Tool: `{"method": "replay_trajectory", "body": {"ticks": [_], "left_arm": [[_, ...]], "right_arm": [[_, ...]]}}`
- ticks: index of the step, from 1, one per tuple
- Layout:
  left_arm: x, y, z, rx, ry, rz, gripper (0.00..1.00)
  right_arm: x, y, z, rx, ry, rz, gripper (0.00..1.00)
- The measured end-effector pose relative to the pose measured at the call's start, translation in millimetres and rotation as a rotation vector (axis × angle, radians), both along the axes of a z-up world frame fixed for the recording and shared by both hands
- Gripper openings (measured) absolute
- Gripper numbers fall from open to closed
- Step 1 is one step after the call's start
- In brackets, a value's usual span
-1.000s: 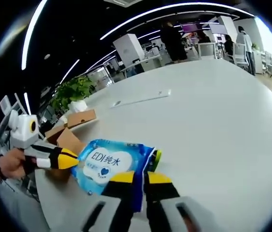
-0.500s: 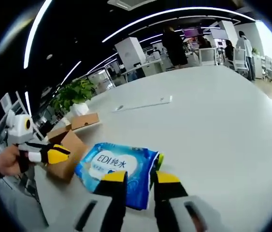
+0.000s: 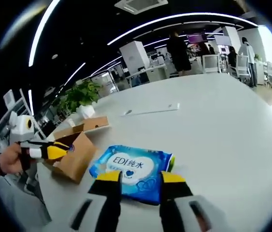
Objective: Operate the shoe box by opening the lid, removing the specified soft item, and placing it in the target area until the item is outside and the box remains undamaged.
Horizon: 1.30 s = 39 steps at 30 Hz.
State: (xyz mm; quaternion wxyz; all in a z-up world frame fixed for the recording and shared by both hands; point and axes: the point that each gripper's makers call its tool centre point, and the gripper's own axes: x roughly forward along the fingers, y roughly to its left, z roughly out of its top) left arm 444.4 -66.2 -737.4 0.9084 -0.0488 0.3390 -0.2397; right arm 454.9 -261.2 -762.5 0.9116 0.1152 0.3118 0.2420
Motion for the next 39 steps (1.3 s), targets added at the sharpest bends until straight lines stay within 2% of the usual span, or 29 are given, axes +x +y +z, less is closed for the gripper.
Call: {"method": "replay_trajectory", "body": {"ticks": [6, 8, 17, 21, 30, 39], "left_arm": [[-3.8, 18.8, 9.7, 0.001, -0.014, -0.013, 0.25], [-3.5, 26.7, 9.2, 0.008, -0.015, -0.024, 0.26], [-0.6, 70.9, 9.5, 0.036, -0.02, -0.049, 0.27], [-2.7, 89.3, 8.1, 0.022, -0.02, -0.043, 0.28], [-12.9, 112.6, 16.6, 0.007, -0.047, -0.046, 0.31], [-23.3, 138.6, 27.5, -0.005, -0.067, -0.033, 0.36]], "right_arm": [[-10.1, 18.4, 9.7, 0.011, -0.008, 0.003, 0.29], [-14.2, 26.7, 12.7, 0.023, -0.001, -0.007, 0.33], [-26.1, 57.2, 24.0, 0.028, -0.005, -0.003, 0.37], [-31.4, 70.4, 27.5, 0.021, -0.007, 0.005, 0.38], [-36.1, 89.2, 33.3, 0.013, -0.018, 0.024, 0.4], [-39.0, 122.4, 37.5, -0.01, -0.012, 0.104, 0.47]]}}
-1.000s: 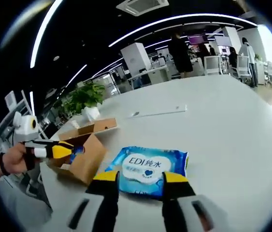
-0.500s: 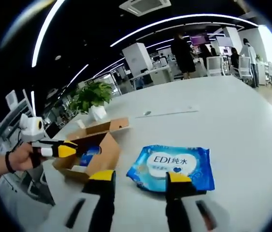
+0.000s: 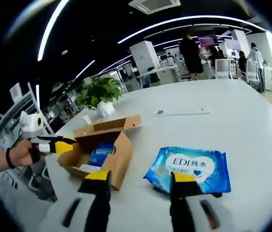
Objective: Operate the shoe box by opening the lid, removing the specified soft item, and placing it in the target area until the item is outside and the box remains undamaged.
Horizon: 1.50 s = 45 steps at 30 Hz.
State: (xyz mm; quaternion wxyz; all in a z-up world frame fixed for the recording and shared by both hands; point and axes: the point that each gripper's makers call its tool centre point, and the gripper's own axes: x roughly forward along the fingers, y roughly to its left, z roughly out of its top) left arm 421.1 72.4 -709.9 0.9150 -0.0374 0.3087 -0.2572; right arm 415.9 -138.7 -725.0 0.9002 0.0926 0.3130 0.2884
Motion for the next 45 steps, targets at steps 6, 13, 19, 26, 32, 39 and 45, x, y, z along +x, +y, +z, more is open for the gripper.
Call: {"method": "replay_trajectory", "body": {"ticks": [6, 13, 19, 26, 32, 39, 45], "left_arm": [[-9.8, 9.6, -1.1, -0.015, 0.0, 0.029, 0.38], [-25.5, 19.2, -0.7, -0.011, -0.004, 0.055, 0.42], [-27.6, 35.2, -3.7, -0.007, 0.0, 0.096, 0.43], [-27.3, 44.4, -2.4, -0.014, -0.003, 0.133, 0.44], [-26.5, 49.5, -3.2, -0.015, -0.005, 0.153, 0.45], [-32.1, 52.8, -2.8, -0.039, 0.001, 0.174, 0.45], [-37.8, 53.2, -2.8, -0.033, -0.002, 0.173, 0.45]], "right_arm": [[-4.5, 21.3, 1.1, -0.006, -0.005, 0.056, 0.5], [-5.7, 35.2, 1.1, 0.0, -0.009, 0.11, 0.53], [1.3, 43.7, 6.3, -0.001, -0.021, 0.141, 0.53], [9.8, 63.1, 11.6, -0.012, -0.039, 0.203, 0.54], [17.2, 79.4, 14.6, -0.027, -0.051, 0.25, 0.55], [24.4, 101.7, 16.2, -0.012, -0.049, 0.309, 0.56], [31.7, 117.4, 14.9, -0.013, -0.051, 0.355, 0.56]]}}
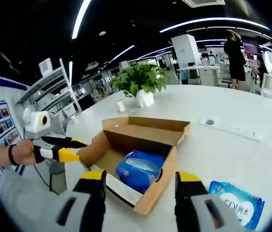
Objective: Operate the shoe box by opening the lid, removing the specified soft item, and placing it in the target area until the item is outside and the box remains undamaged.
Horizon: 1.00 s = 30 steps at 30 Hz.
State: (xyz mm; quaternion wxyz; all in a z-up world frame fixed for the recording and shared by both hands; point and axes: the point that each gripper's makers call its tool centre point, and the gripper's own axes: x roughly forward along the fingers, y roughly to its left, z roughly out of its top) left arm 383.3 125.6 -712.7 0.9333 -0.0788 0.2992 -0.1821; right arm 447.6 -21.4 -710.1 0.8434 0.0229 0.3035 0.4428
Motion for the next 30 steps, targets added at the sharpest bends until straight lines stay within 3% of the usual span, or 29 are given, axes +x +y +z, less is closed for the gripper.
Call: {"method": "replay_trajectory", "body": {"ticks": [30], "left_arm": [[-4.7, 13.8, 12.0, -0.018, -0.03, 0.054, 0.45]], "right_arm": [[6.8, 43.7, -7.2, -0.099, -0.03, 0.206, 0.57]]}}
